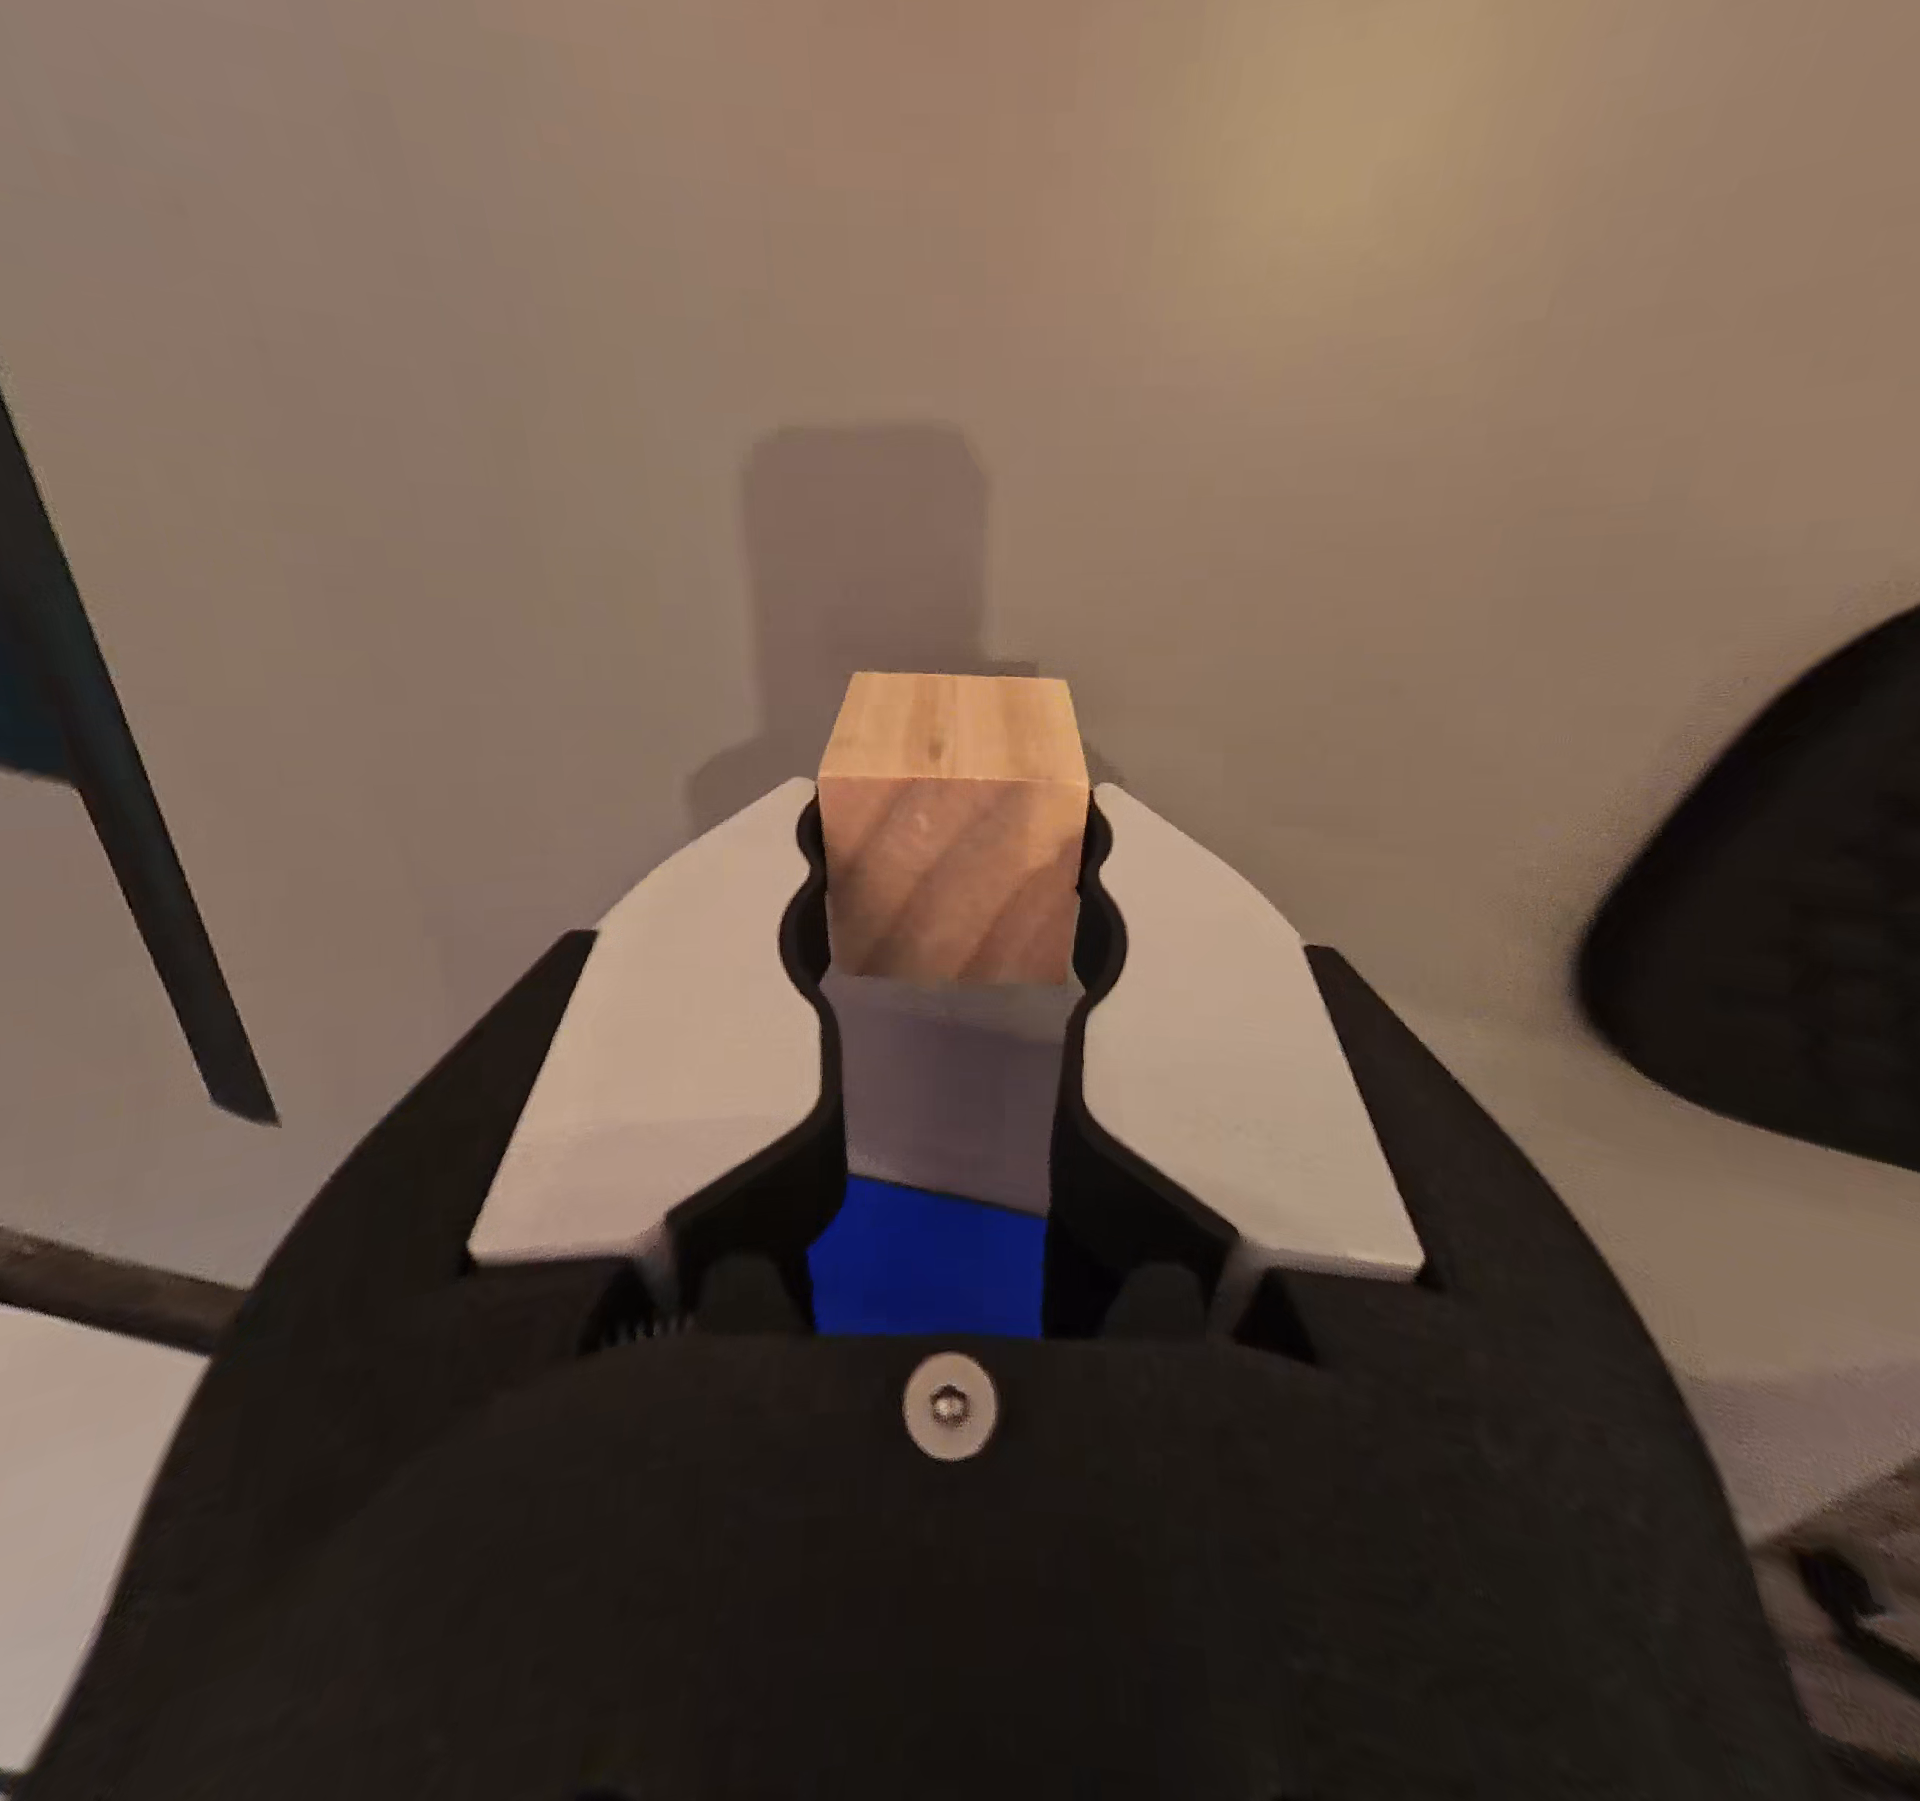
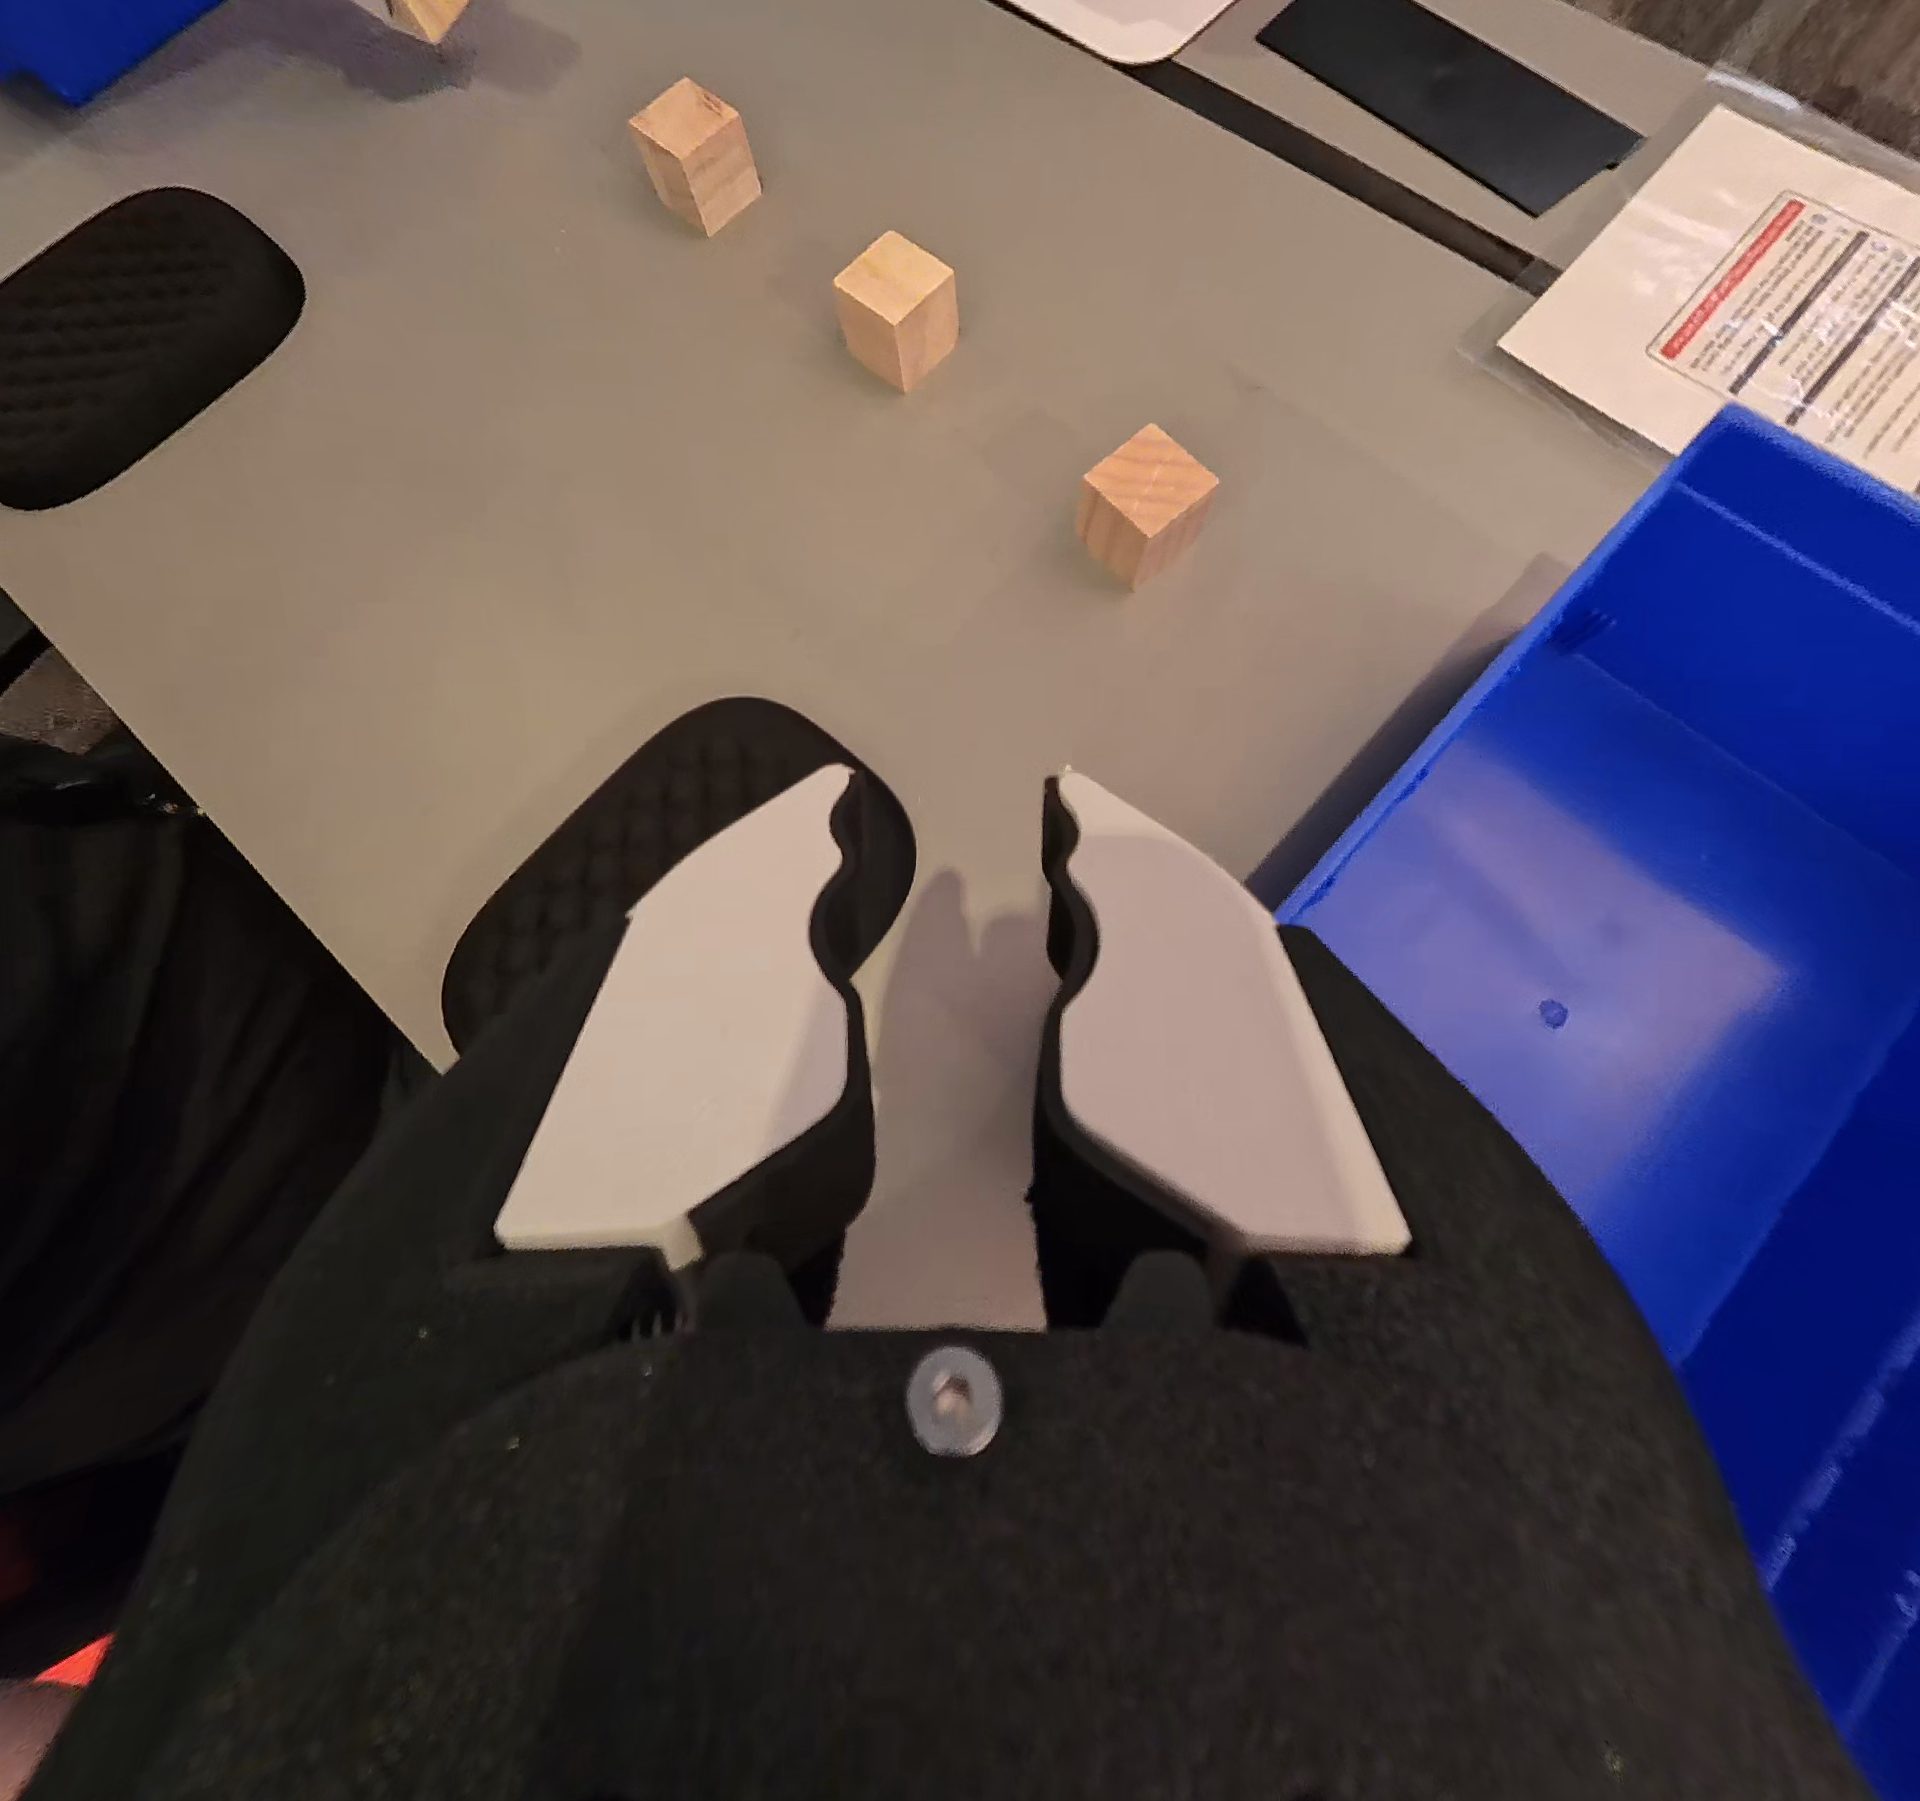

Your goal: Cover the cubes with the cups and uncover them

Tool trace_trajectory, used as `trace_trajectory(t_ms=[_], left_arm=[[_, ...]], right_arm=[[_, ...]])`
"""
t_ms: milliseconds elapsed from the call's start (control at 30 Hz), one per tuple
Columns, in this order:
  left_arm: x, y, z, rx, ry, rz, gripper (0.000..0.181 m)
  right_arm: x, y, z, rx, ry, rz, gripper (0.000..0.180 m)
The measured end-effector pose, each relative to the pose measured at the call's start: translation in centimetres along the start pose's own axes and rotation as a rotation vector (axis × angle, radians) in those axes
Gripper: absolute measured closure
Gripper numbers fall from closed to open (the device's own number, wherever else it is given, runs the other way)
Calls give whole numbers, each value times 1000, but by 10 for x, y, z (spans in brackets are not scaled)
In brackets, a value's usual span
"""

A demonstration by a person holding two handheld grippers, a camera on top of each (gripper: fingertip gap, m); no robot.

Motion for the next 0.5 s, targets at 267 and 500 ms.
trace_trajectory(t_ms=[267, 500], left_arm=[[16, 7, 12, 203, 2, 18, 136], [27, 13, 17, 179, -10, -28, 137]], right_arm=[[-2, -4, -5, 48, 7, -26, 148], [4, -6, 0, 41, 47, -24, 148]])
Point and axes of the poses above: each gripper's, where its closed fingertips meet, x out along the fingers, z out of its top, y = z × x across the jaws, the point moved 10 cm from there along -x, back along the fingers, and after that the axes turned 10 degrees about z, right-handed, at the moved point
